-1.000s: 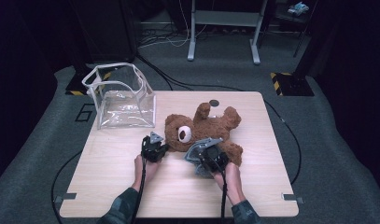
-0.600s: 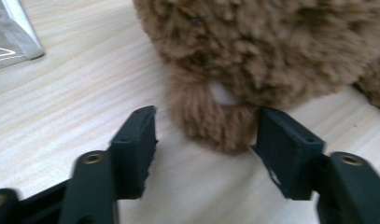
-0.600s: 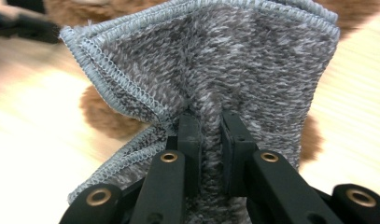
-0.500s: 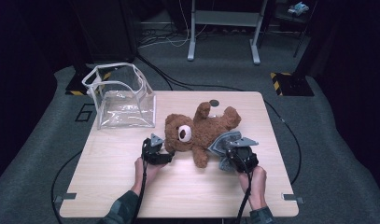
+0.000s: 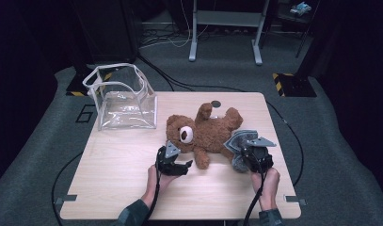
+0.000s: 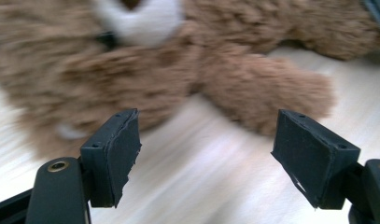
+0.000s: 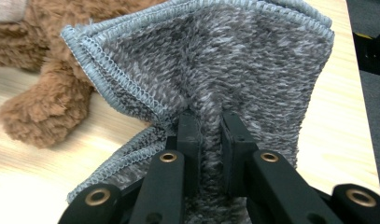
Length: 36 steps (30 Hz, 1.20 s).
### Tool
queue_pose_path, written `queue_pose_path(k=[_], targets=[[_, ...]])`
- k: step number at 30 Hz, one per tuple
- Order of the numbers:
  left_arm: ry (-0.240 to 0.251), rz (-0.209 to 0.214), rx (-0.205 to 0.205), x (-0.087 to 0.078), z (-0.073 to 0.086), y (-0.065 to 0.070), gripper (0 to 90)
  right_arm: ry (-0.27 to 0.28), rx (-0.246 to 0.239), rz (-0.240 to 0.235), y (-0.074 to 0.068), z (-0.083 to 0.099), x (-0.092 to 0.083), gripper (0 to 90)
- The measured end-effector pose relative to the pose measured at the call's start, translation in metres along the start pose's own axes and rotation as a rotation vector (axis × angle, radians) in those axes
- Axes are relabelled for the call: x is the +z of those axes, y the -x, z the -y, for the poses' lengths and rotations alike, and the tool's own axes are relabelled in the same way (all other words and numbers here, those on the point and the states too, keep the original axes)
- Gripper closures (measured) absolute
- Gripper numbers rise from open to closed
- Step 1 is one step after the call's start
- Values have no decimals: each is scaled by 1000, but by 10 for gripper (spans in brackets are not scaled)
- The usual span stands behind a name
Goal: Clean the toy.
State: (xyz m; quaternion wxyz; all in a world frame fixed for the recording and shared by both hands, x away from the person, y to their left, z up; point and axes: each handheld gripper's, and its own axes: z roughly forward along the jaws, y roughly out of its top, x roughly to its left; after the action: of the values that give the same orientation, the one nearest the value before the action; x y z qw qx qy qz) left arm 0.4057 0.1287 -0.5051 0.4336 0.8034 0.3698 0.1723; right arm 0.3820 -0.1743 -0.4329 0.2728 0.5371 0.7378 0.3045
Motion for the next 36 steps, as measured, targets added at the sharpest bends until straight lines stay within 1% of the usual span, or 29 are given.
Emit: queue_pose_path(k=[1, 2, 3, 4, 5, 6, 8, 10, 12, 14, 15, 16, 17, 18, 19, 21, 22, 23, 24, 26, 27, 28, 29, 30, 31, 32, 34, 35, 36], targets=[[-1, 10, 11, 3, -1, 5, 227, 0, -7, 2, 1, 1, 0, 802], [-4, 17, 17, 5, -2, 10, 226, 2, 3, 6, 1, 2, 1, 802], [-5, 26, 17, 7, -2, 14, 226, -2, -11, 6, 2, 3, 1, 802], [-12, 28, 37, 11, -4, 19, 228, -6, -1, 6, 2, 3, 1, 801], [-14, 33, 43, 14, -4, 24, 229, 3, 11, 5, 2, 4, 1, 801], [-19, 37, 50, 17, -5, 28, 231, 0, 9, 4, 1, 4, 1, 801], [-32, 33, 69, 23, -6, 34, 234, 5, 11, 2, 0, 4, 1, 801], [-44, 26, 85, 31, -7, 42, 236, 1, -5, -1, -2, 4, 0, 801], [-54, 20, 96, 35, -8, 45, 237, 12, -9, -9, -4, 4, 0, 801], [-65, 2, 109, 41, -9, 49, 252, 10, -10, -15, -9, 3, -3, 801], [-74, -11, 113, 44, -10, 51, 275, 12, -23, -15, -11, 3, -5, 801], [-74, -20, 116, 46, -10, 51, 298, 20, -29, -14, -11, 3, -6, 801], [-79, -39, 117, 48, -11, 51, 323, 18, -23, -11, -12, 3, -7, 801], [-77, -56, 114, 49, -11, 51, 373, 27, -23, -2, -11, 3, -9, 801], [-79, -55, 105, 49, -11, 49, 420, 28, -12, 7, -9, 3, -10, 801], [-82, -58, 108, 49, -11, 46, 493, 26, 5, 33, -1, 4, -11, 801], [-75, -66, 111, 49, -11, 46, 527, 26, 9, 41, 2, 5, -12, 801], [-69, -65, 113, 48, -11, 45, 568, 22, 18, 53, 5, 5, -12, 800], [-65, -64, 111, 48, -11, 45, 600, 24, 26, 68, 9, 7, -13, 800], [-61, -60, 113, 46, -13, 43, 645, 23, 40, 78, 16, 10, -14, 800], [-57, -59, 117, 46, -14, 41, 656, 24, 43, 85, 18, 11, -14, 800], [-55, -56, 113, 45, -15, 41, 667, 21, 54, 91, 20, 13, -14, 800], [-49, -54, 114, 43, -17, 40, 676, 22, 54, 88, 22, 15, -14, 800], [-44, -51, 113, 42, -19, 39, 684, 18, 65, 93, 23, 16, -14, 800], [-34, -51, 111, 41, -22, 38, 691, 14, 61, 95, 24, 18, -14, 799], [-32, -45, 112, 39, -24, 36, 699, 17, 71, 95, 24, 19, -14, 799], [-24, -47, 112, 36, -29, 34, 705, 15, 64, 87, 24, 20, -13, 800], [-29, -41, 116, 35, -31, 32, 707, 17, 69, 86, 23, 20, -13, 799], [-24, -42, 110, 34, -33, 32, 707, 21, 67, 82, 22, 20, -12, 799]])
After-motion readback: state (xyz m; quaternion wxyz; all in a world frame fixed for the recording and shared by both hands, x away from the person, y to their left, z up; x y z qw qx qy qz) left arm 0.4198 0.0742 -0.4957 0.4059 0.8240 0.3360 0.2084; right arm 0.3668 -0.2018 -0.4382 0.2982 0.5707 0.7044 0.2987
